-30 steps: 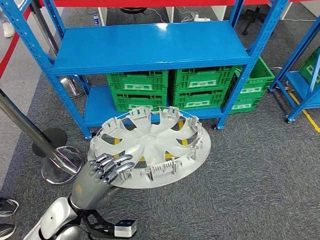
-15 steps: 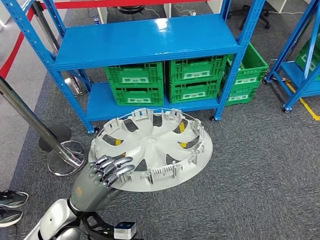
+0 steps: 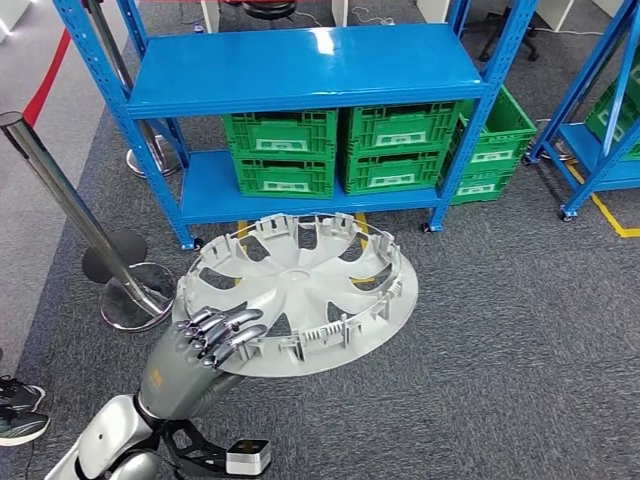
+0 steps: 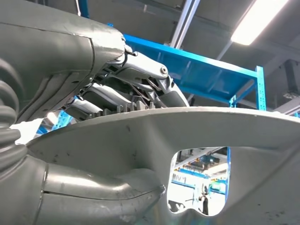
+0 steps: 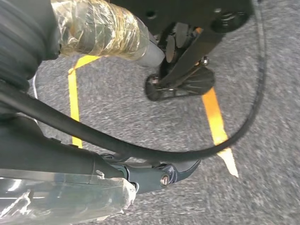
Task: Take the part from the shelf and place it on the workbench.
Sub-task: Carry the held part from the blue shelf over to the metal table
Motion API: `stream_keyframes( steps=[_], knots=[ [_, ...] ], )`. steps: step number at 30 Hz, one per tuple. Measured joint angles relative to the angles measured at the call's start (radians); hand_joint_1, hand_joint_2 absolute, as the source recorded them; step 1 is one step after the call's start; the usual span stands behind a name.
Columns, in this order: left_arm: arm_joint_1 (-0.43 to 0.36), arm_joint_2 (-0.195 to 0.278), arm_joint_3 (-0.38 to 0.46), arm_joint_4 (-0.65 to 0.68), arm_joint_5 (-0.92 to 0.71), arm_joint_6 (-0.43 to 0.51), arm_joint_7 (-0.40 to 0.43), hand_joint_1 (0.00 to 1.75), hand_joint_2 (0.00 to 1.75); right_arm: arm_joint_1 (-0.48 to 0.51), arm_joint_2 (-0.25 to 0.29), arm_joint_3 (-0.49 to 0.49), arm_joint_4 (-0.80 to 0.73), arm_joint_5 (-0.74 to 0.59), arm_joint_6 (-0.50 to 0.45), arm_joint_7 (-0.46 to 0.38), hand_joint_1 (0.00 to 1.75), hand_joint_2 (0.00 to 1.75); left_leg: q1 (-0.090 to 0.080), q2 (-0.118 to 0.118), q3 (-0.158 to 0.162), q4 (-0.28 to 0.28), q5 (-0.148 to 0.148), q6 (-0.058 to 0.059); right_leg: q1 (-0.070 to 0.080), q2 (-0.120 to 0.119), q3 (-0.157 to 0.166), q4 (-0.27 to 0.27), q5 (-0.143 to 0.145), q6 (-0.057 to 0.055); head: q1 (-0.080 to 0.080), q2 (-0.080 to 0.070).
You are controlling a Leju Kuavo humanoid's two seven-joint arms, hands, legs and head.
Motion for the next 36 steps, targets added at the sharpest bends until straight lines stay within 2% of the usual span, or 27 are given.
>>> stream_keyframes(
  steps=[1, 2, 3, 4, 5, 6, 7, 9, 10, 11, 13, 14, 15, 16, 17, 19, 21, 24, 26, 27, 29, 30, 31, 32, 34, 35, 36],
  knots=[
    [0.0, 0.0, 0.0, 0.0, 0.0, 0.0, 0.0, 1.75, 1.75, 0.0, 0.0, 0.0, 0.0, 0.0, 0.0, 0.0, 0.0, 1.75, 0.0, 0.0, -0.01, 0.002, 0.006, -0.002, 0.0, 0.0, 0.016, -0.004, 0.019, 0.001, 0.0, 0.0],
    [0.001, 0.0, -0.001, 0.0, 0.0, 0.0, 0.0, 1.75, 1.75, 0.0, 0.0, 0.0, 0.0, 0.0, 0.0, 0.0, 0.0, 1.75, 0.0, 0.0, -0.019, 0.005, 0.012, -0.004, -0.001, 0.0, 0.053, -0.049, 0.049, 0.0, 0.0, 0.0],
    [0.001, 0.0, -0.001, 0.0, 0.0, 0.0, 0.0, 1.75, 1.75, 0.0, 0.0, 0.0, 0.0, 0.0, 0.0, 0.0, 0.0, 1.75, 0.0, 0.0, -0.027, 0.009, 0.016, -0.008, -0.001, 0.0, 0.103, -0.12, 0.074, -0.001, 0.0, 0.0],
    [0.0, 0.0, -0.001, 0.0, 0.0, 0.0, 0.0, 1.75, 1.75, -0.001, 0.0, 0.0, 0.0, 0.0, 0.0, 0.0, 0.0, 1.75, -0.001, 0.0, -0.034, 0.015, 0.018, -0.012, -0.001, 0.0, 0.155, -0.196, 0.086, -0.002, 0.0, 0.0],
    [0.0, 0.0, 0.0, 0.0, 0.0, 0.0, 0.0, 1.75, 1.75, -0.002, 0.0, 0.0, -0.001, 0.0, 0.0, 0.0, 0.0, 1.75, -0.002, 0.0, -0.04, 0.02, 0.021, -0.016, 0.0, 0.001, 0.194, -0.256, 0.086, -0.004, 0.0, 0.0],
    [-0.001, 0.0, 0.0, 0.0, 0.0, 0.0, 0.0, 1.75, 1.75, -0.003, 0.0, 0.0, -0.001, 0.0, 0.0, 0.0, 0.0, 1.75, -0.004, 0.0, -0.044, 0.026, 0.025, -0.021, 0.001, 0.002, 0.215, -0.29, 0.079, -0.006, -0.001, 0.0],
    [-0.001, 0.0, 0.0, 0.0, 0.0, 0.0, 0.0, 1.75, 1.75, -0.002, 0.0, 0.0, -0.001, 0.0, 0.0, 0.0, 0.0, 1.75, -0.005, 0.0, -0.048, 0.029, 0.029, -0.027, 0.002, 0.003, 0.221, -0.301, 0.074, -0.01, -0.002, 0.0],
    [0.0, 0.001, 0.0, 0.0, 0.0, 0.0, 0.0, 1.75, 1.75, 0.0, 0.0, 0.0, 0.0, 0.0, 0.0, 0.0, 0.0, 1.75, -0.004, -0.001, -0.055, 0.036, 0.028, -0.038, -0.001, 0.002, 0.209, -0.302, 0.079, -0.023, -0.002, 0.0],
    [0.0, 0.001, 0.0, 0.0, 0.0, 0.0, 0.0, 1.75, 1.75, 0.001, 0.0, 0.0, 0.0, 0.0, 0.0, 0.0, 0.0, 1.75, -0.003, -0.002, -0.063, 0.053, 0.011, -0.044, -0.002, 0.001, 0.204, -0.302, 0.084, -0.033, -0.003, 0.0],
    [0.0, 0.001, 0.0, 0.0, 0.0, 0.0, 0.0, 1.75, 1.75, 0.001, 0.0, 0.0, 0.0, 0.0, 0.0, 0.0, 0.0, 1.75, -0.002, -0.004, -0.077, 0.088, -0.02, -0.049, -0.003, -0.001, 0.198, -0.303, 0.091, -0.042, -0.004, 0.0],
    [0.0, 0.001, 0.0, 0.0, 0.0, 0.0, 0.0, 1.75, 1.75, 0.001, 0.0, 0.0, 0.0, 0.0, 0.0, 0.0, 0.0, 1.75, 0.001, -0.005, -0.121, 0.21, -0.102, -0.057, -0.001, -0.002, 0.184, -0.301, 0.102, -0.055, -0.006, 0.0],
    [0.001, 0.001, 0.0, 0.0, 0.0, 0.0, 0.0, 1.75, 1.75, 0.001, 0.0, 0.0, 0.0, 0.0, 0.0, 0.0, 0.0, 1.75, 0.002, -0.005, -0.14, 0.272, -0.132, -0.059, 0.001, -0.002, 0.176, -0.3, 0.107, -0.058, -0.006, 0.0],
    [0.001, 0.001, 0.0, 0.0, 0.0, 0.0, 0.0, 1.75, 1.75, 0.001, 0.0, 0.0, 0.0, 0.0, 0.0, 0.0, 0.0, 1.75, 0.002, -0.005, -0.147, 0.31, -0.143, -0.058, 0.003, -0.002, 0.168, -0.298, 0.111, -0.06, -0.006, 0.0],
    [0.002, 0.001, 0.0, 0.0, 0.0, 0.0, 0.0, 1.75, 1.75, 0.002, 0.0, 0.0, 0.0, 0.0, 0.0, 0.0, 0.0, 1.75, 0.002, -0.005, -0.137, 0.313, -0.135, -0.055, 0.005, -0.002, 0.162, -0.296, 0.114, -0.06, -0.006, 0.0],
    [0.002, 0.001, 0.0, 0.0, 0.0, 0.0, 0.0, 1.75, 1.75, 0.002, 0.0, 0.0, 0.0, 0.0, 0.0, 0.0, 0.0, 1.75, 0.002, -0.005, -0.11, 0.277, -0.11, -0.051, 0.008, -0.001, 0.157, -0.293, 0.117, -0.06, -0.006, 0.0],
    [0.002, 0.001, 0.0, 0.0, 0.0, 0.0, 0.0, 1.75, 1.75, 0.002, 0.001, 0.0, 0.0, 0.0, 0.0, 0.0, 0.0, 1.75, -0.002, -0.005, -0.025, 0.142, -0.055, -0.033, 0.013, -0.001, 0.152, -0.29, 0.12, -0.058, -0.005, 0.0],
    [0.001, 0.001, 0.0, 0.0, 0.0, 0.0, 0.0, 1.75, 1.75, 0.002, 0.002, 0.0, 0.0, 0.0, 0.0, 0.0, 0.0, 1.75, -0.008, -0.005, 0.027, 0.047, -0.036, -0.02, 0.015, -0.001, 0.147, -0.288, 0.126, -0.051, -0.005, 0.0],
    [0.001, 0.001, 0.0, 0.0, 0.0, 0.0, 0.0, 1.75, 1.75, 0.001, 0.002, 0.0, 0.0, 0.0, 0.0, -0.001, 0.0, 1.75, -0.009, -0.004, 0.028, 0.018, -0.032, -0.012, 0.014, -0.002, 0.136, -0.286, 0.133, -0.034, -0.005, 0.0],
    [0.001, 0.001, 0.0, 0.0, 0.0, 0.0, 0.0, 1.75, 1.75, 0.001, 0.002, 0.0, 0.0, 0.0, 0.0, -0.001, 0.0, 1.75, -0.003, -0.002, 0.024, 0.006, -0.022, -0.004, 0.014, 0.0, 0.115, -0.25, 0.103, -0.025, -0.002, 0.0],
    [0.001, 0.0, 0.0, 0.0, 0.0, 0.0, 0.0, 1.75, 1.75, 0.002, 0.002, 0.0, 0.0, 0.0, 0.0, -0.001, 0.0, 1.75, -0.001, 0.0, 0.021, 0.002, -0.016, 0.0, 0.012, 0.001, 0.093, -0.202, 0.071, -0.02, 0.0, 0.0],
    [0.002, 0.0, 0.0, 0.0, 0.0, 0.0, 0.0, 1.75, 1.75, 0.003, 0.002, 0.0, 0.0, 0.0, 0.0, -0.001, 0.0, 1.75, -0.002, 0.0, 0.011, 0.003, -0.01, 0.004, 0.008, 0.001, 0.037, -0.065, 0.002, -0.01, 0.003, 0.0],
    [0.003, 0.0, 0.0, 0.0, 0.0, 0.0, 0.0, 1.75, 1.75, 0.003, 0.002, 0.0, 0.0, 0.0, 0.0, 0.0, 0.0, 1.75, -0.003, 0.0, 0.008, 0.003, -0.007, 0.003, 0.006, 0.001, 0.017, -0.014, -0.014, -0.007, 0.002, 0.0],
    [0.003, 0.0, 0.0, 0.0, 0.0, 0.0, 0.0, 1.75, 1.75, 0.004, 0.002, 0.0, 0.0, 0.0, 0.0, 0.0, 0.0, 1.75, -0.003, 0.0, 0.005, 0.004, -0.005, 0.003, 0.005, 0.001, 0.012, 0.006, -0.013, -0.004, 0.002, 0.0],
    [0.004, 0.0, -0.001, 0.0, 0.0, 0.0, 0.0, 1.75, 1.75, 0.005, 0.002, 0.0, 0.0, 0.0, 0.0, 0.0, 0.0, 1.75, -0.003, 0.0, 0.004, 0.005, -0.004, 0.002, 0.004, 0.001, 0.029, -0.016, 0.009, -0.003, 0.003, 0.0],
    [0.004, 0.0, -0.002, 0.0, 0.0, 0.0, 0.0, 1.75, 1.75, 0.004, 0.002, 0.0, 0.0, 0.0, 0.0, 0.0, 0.0, 1.75, -0.003, 0.0, 0.003, 0.01, -0.005, -0.002, 0.001, 0.0, 0.106, -0.152, 0.073, -0.002, 0.003, 0.0],
    [0.004, 0.0, -0.002, 0.0, 0.0, 0.0, 0.0, 1.75, 1.75, 0.004, 0.001, 0.0, 0.0, 0.0, 0.0, 0.0, 0.0, 1.75, -0.004, -0.001, 0.0, 0.014, -0.006, -0.006, 0.0, 0.001, 0.145, -0.218, 0.094, -0.004, 0.003, 0.0],
    [0.003, 0.0, -0.002, 0.0, 0.0, 0.0, 0.0, 1.75, 1.75, 0.003, 0.001, 0.0, 0.0, 0.0, 0.0, 0.0, 0.0, 1.75, -0.006, -0.001, -0.003, 0.019, -0.006, -0.011, 0.0, 0.002, 0.169, -0.262, 0.103, -0.008, 0.003, 0.0]
  ],
)
